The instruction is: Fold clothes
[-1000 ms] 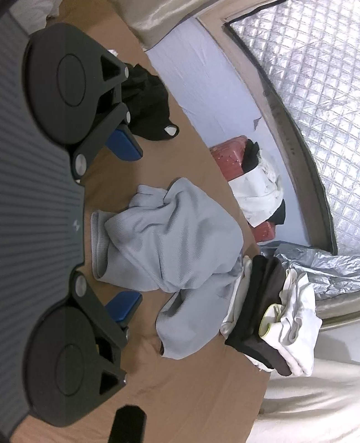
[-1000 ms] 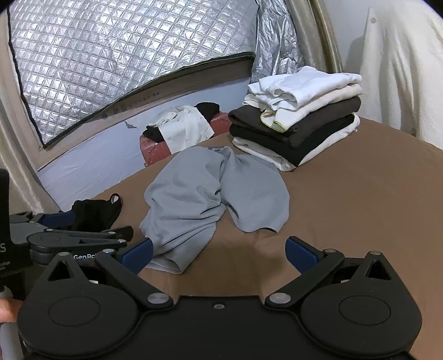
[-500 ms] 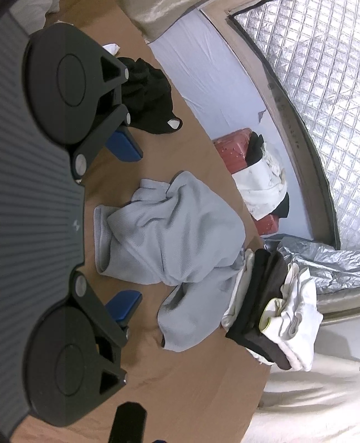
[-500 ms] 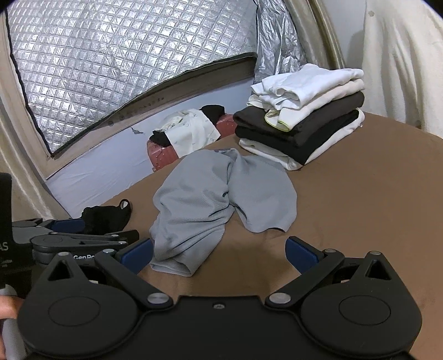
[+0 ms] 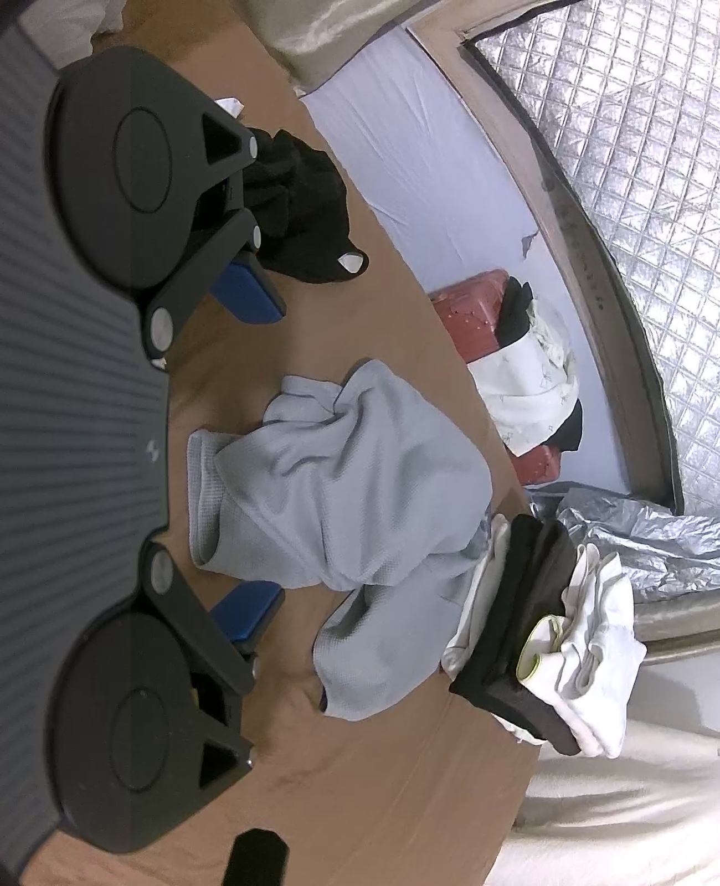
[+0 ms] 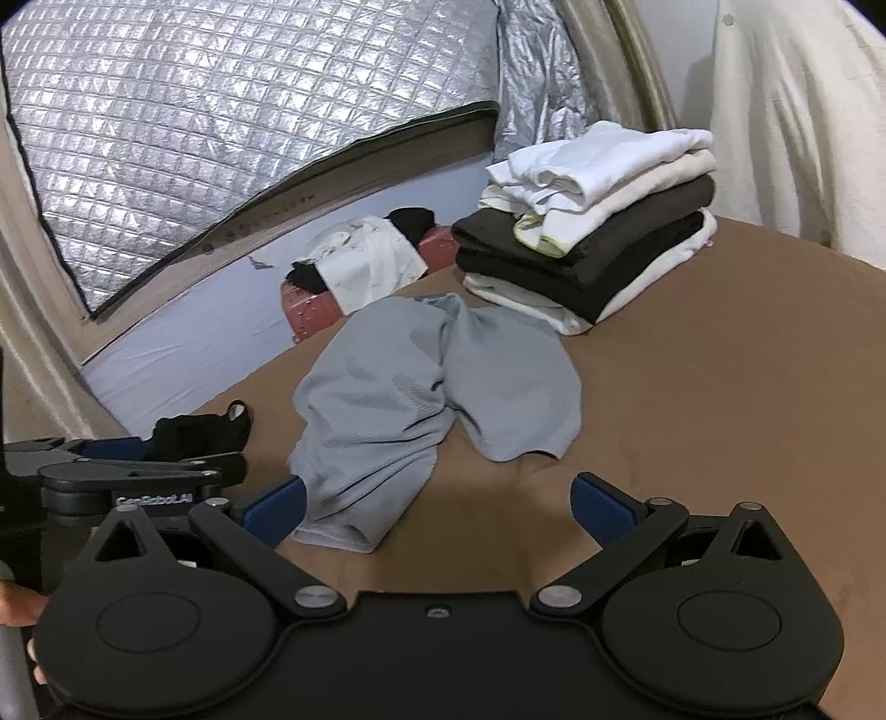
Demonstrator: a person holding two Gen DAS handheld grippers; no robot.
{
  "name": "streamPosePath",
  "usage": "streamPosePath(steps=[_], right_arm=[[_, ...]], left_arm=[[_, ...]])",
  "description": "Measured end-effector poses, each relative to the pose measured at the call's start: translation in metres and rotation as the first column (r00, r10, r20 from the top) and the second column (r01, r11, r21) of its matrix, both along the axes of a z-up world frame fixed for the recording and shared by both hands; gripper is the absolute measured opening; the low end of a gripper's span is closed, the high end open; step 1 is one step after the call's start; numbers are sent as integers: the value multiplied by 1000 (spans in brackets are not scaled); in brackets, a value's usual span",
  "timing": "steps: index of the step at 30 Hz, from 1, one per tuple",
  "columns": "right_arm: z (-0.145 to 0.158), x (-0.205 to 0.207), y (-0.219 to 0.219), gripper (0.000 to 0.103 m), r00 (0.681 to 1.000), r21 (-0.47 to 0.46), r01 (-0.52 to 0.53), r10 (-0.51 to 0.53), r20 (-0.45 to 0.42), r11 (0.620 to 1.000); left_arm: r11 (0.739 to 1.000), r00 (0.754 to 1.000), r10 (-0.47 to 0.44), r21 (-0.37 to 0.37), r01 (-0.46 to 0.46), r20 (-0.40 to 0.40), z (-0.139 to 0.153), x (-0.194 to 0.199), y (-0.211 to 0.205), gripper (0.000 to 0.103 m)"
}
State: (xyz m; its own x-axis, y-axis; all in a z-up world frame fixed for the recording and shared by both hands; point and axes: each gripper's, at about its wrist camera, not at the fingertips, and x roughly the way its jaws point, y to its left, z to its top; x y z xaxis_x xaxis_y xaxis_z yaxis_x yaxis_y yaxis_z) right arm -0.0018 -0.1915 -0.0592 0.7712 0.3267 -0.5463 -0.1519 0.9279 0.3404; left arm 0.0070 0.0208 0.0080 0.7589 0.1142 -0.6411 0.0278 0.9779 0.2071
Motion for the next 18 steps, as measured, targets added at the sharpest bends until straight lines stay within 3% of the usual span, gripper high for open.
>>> streamPosePath(steps=[18], right_arm=[[-1,1,-3,103,1000,8,18,-18,8,1000]], left_arm=[[1000,1000,-15,-3,15,-7,2,-3,-1,101]])
